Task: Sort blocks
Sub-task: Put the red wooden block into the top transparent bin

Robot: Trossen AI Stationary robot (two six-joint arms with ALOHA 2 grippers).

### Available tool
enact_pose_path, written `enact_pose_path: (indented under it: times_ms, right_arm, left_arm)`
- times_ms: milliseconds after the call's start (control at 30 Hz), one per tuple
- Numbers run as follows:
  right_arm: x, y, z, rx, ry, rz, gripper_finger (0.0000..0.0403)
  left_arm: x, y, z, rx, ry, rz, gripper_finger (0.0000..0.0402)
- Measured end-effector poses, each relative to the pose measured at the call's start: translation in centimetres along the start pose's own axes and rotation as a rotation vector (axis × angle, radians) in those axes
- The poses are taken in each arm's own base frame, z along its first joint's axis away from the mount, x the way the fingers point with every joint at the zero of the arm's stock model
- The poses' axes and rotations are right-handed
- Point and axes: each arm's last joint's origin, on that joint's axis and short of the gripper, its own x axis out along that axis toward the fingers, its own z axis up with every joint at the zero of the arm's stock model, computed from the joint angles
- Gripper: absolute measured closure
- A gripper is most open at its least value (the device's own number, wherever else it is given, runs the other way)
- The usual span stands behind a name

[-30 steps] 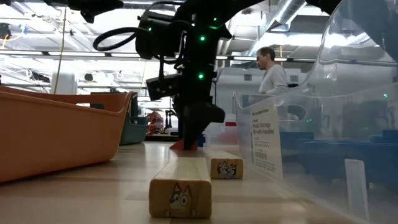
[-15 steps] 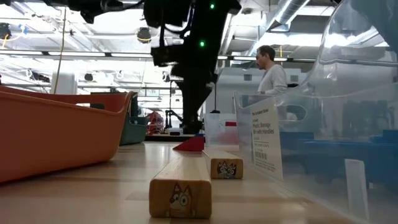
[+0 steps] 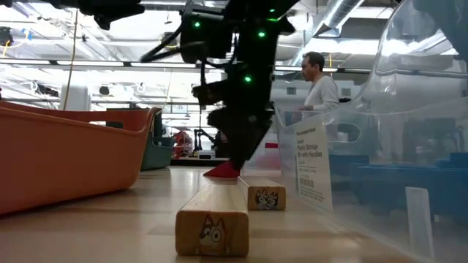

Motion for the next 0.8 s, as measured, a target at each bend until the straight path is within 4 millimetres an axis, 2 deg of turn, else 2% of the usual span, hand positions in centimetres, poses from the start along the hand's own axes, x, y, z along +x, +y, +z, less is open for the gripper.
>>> enact_pose_path:
  times_ms: [67, 200, 333, 433, 567, 667, 800]
  right_arm:
    - [-0.5, 0.4, -0.6, 0.016, -0.049, -0.032, 0.0147]
    - [-2.3, 0.4, -1.4, 0.09, -0.189, 0.028, 0.0147]
    - [-2.9, 0.0, -2.8, 0.142, -0.317, 0.093, 0.0147]
    - [-2.8, -0.8, -4.0, 0.2, -0.416, 0.143, 0.0147]
    - [-1.3, -1.5, -5.5, 0.277, -0.47, 0.186, 0.0147]
    - [-1.1, -1.5, -5.6, 0.332, -0.511, 0.217, 0.0147]
    - [-0.6, -0.6, -5.5, 0.332, -0.531, 0.237, 0.0147]
  left_arm:
    - [-0.2, 0.1, 0.0, 0.002, 0.0, 0.0, 0.0233]
    - [-0.9, 0.3, 0.2, 0.0, -0.021, 0.003, 0.0233]
    - [-1.6, 0.6, 0.4, -0.013, -0.047, 0.006, 0.0233]
    - [-1.8, 0.7, 0.4, -0.023, -0.043, 0.005, 0.0233]
    - [-1.9, 0.7, 0.3, -0.034, -0.033, 0.004, 0.0233]
    - [-1.9, 0.6, 0.2, -0.034, -0.031, 0.003, 0.0233]
    - [-1.9, 0.6, 0.2, -0.03, -0.032, 0.003, 0.0233]
